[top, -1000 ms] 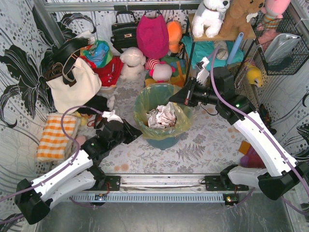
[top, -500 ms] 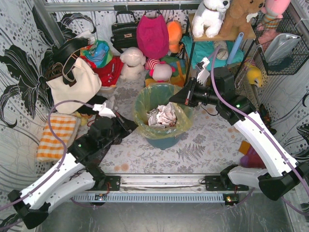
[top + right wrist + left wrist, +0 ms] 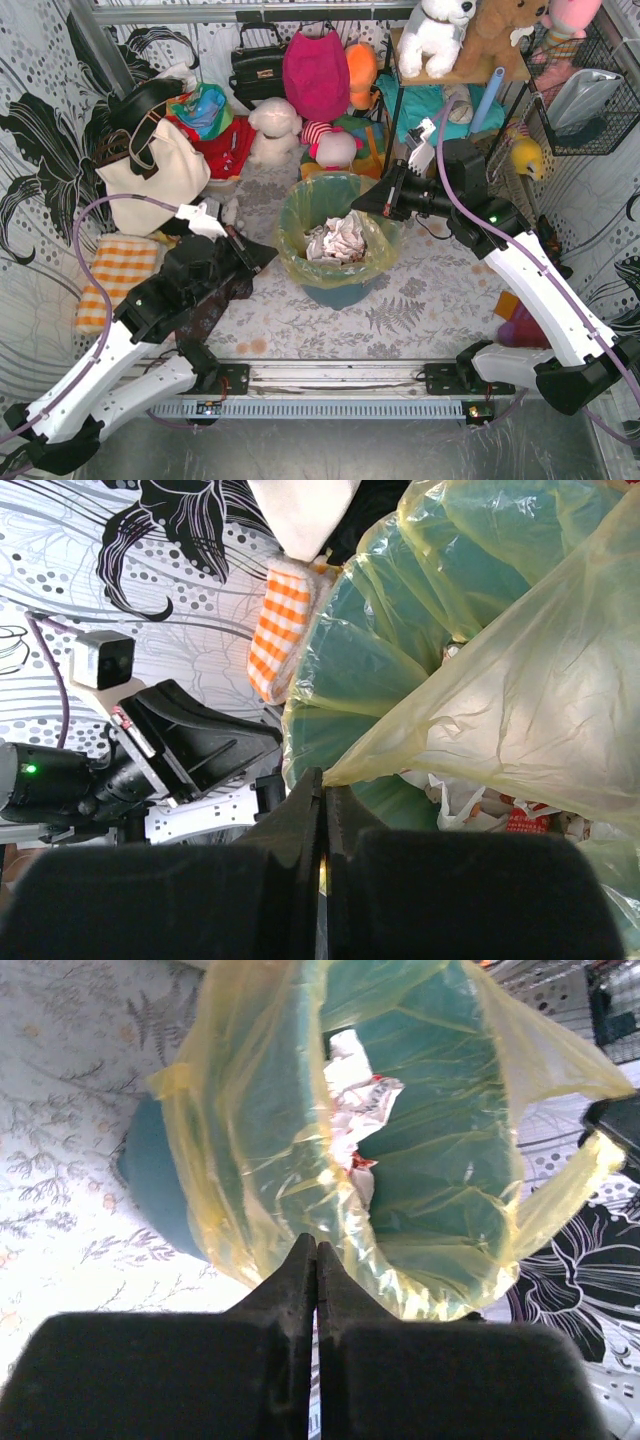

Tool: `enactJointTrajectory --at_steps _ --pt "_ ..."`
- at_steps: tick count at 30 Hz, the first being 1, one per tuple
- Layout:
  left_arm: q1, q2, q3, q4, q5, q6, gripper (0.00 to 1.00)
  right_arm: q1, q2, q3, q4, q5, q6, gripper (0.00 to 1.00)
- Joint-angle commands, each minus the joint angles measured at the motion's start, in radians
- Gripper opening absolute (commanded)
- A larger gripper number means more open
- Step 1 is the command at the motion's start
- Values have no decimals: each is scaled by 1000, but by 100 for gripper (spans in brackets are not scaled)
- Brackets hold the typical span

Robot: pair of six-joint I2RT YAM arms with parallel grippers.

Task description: Tie the trash bag

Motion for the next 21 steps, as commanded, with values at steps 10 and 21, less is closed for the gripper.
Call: enactJointTrajectory --at_steps 10,21 --pt "-4 -75 -295 198 -6 -206 40 -3 -36 13 3 11 9 0" --pt "-4 -40 -400 389 39 -231 49 -4 -46 3 -3 15 12 0"
